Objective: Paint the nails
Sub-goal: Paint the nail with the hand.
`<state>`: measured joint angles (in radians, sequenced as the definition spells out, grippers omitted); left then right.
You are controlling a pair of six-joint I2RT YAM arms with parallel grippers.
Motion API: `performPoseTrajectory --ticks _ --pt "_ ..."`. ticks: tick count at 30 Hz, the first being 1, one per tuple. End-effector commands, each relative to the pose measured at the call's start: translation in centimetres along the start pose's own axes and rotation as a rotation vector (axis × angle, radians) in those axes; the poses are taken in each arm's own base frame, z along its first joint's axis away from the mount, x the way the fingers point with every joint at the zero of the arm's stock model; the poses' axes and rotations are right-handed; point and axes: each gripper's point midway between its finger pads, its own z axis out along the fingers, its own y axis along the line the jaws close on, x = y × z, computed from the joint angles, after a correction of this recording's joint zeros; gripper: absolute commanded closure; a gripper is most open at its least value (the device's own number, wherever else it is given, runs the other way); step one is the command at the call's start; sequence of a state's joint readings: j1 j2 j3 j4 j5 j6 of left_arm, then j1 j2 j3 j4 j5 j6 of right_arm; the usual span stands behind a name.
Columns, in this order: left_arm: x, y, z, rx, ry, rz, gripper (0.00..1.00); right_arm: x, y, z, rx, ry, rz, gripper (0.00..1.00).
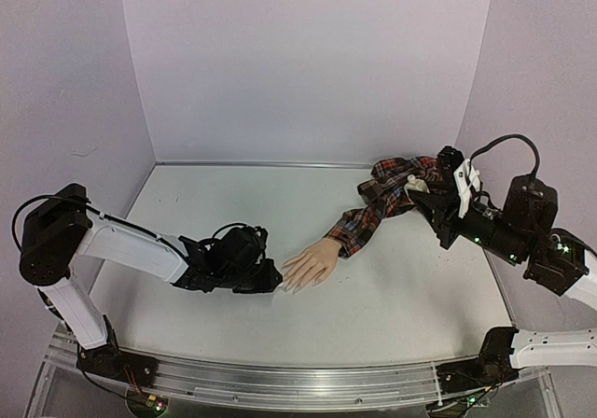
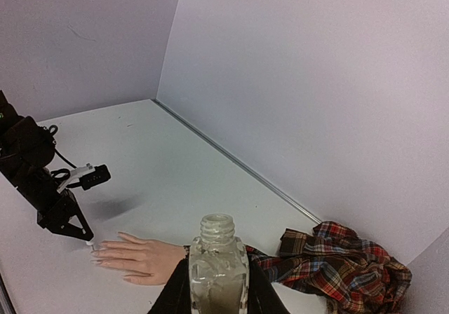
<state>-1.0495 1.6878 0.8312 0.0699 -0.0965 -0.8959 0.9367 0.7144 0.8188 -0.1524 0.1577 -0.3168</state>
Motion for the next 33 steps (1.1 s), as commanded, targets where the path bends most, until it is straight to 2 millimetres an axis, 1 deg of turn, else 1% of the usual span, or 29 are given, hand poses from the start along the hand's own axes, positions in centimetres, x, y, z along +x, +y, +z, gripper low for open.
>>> performPoseTrajectory --ticks 1,4,8,10,14,19,22,24,28,31,33 --pt "-0.2 -0.8 -0.9 0.022 -0.016 -0.002 1.0 -1.5 -0.2 -0.2 -0.002 -0.04 0.007 1.0" --pt "-0.1 -1.2 -1.2 0.007 -0.021 0.02 1.0 -1.6 -0.3 -0.3 -0.002 -0.043 0.008 1.0" --pt "-0.6 -1.9 -2.5 -0.004 -0.073 0.05 1.0 -1.5 -0.2 -0.3 -0.002 -0.041 0.008 1.0" --pt "-1.0 -2.0 -3.0 -0.007 -0.098 0.048 1.0 -1.5 -0.2 -0.3 -0.001 -0.041 0.01 1.0" --pt "-1.0 -1.8 -3.8 -0.024 -0.114 0.056 1.0 -1.5 -0.3 -0.4 0.0 -0.043 0.011 1.0" --pt "-1.1 -3.1 -2.5 -0.017 -0.088 0.095 1.0 -1.5 -0.2 -0.3 -0.002 -0.041 0.011 1.0" --pt "-1.7 -3.0 -2.2 -0.008 -0.096 0.088 1.0 -1.6 -0.3 -0.5 0.0 -0.046 0.013 1.0" --pt "-1.5 -2.6 -1.8 -0.011 -0.083 0.079 1.0 -1.6 -0.3 -0.5 0.0 -0.046 0.013 1.0" --pt "-1.4 -2.8 -1.4 -0.009 -0.07 0.09 1.0 -1.6 -0.2 -0.4 -0.003 -0.044 0.013 1.0" --pt "-1.2 -2.5 -1.1 -0.014 -0.061 0.091 1.0 -1.5 -0.2 -0.4 -0.003 -0.045 0.013 1.0" --pt "-1.6 -3.1 -1.1 0.008 -0.078 0.09 1.0 -1.6 -0.3 -0.5 -0.003 -0.046 0.013 1.0"
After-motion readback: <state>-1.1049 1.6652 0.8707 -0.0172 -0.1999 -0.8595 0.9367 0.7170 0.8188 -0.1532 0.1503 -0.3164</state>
